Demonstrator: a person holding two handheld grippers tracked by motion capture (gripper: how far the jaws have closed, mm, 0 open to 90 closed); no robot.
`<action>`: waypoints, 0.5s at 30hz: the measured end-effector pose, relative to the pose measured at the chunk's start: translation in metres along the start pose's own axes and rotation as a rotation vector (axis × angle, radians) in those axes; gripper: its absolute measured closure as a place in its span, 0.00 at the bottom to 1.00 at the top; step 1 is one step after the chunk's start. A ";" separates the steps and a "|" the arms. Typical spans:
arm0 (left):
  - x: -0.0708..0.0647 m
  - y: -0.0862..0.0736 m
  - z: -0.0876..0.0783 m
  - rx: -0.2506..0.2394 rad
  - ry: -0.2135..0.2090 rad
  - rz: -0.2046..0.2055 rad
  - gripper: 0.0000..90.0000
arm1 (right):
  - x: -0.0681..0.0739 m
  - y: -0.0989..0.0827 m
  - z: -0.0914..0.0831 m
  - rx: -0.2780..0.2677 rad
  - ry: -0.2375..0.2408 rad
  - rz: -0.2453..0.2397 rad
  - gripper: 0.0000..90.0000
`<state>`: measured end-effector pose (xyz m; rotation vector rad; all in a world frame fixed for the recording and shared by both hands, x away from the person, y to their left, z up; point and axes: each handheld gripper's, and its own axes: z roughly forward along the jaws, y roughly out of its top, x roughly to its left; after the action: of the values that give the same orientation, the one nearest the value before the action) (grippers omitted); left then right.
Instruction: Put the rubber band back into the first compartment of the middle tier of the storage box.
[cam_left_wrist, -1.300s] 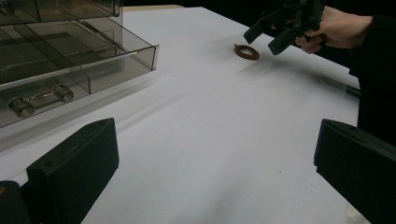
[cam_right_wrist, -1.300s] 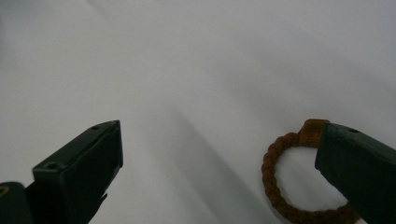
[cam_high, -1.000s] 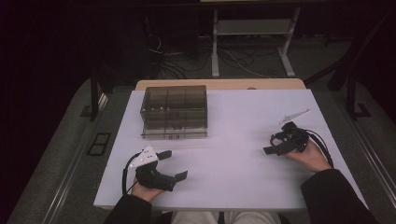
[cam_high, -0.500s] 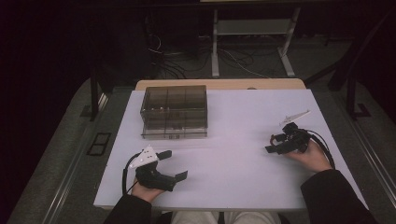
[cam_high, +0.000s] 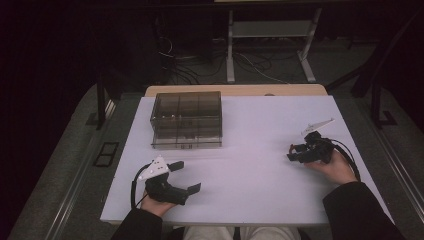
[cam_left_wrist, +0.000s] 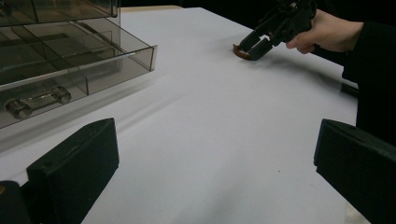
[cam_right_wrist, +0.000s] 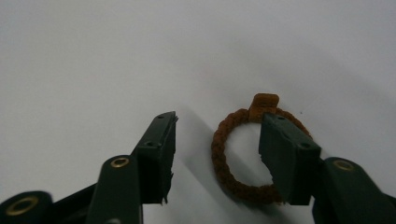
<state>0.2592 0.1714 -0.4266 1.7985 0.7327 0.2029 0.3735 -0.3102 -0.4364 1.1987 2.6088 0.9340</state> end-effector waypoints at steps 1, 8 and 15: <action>0.000 0.000 0.000 0.000 0.000 0.000 0.00 | 0.000 0.000 0.000 0.003 -0.003 -0.002 0.57; 0.000 0.000 0.000 -0.001 0.001 0.000 0.00 | 0.002 -0.001 0.002 0.020 -0.016 -0.021 0.71; 0.000 0.000 -0.001 -0.003 0.002 -0.001 0.00 | 0.004 -0.001 0.002 0.031 -0.042 -0.041 0.86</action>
<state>0.2590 0.1719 -0.4262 1.7951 0.7344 0.2045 0.3713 -0.3066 -0.4379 1.1550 2.6138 0.8543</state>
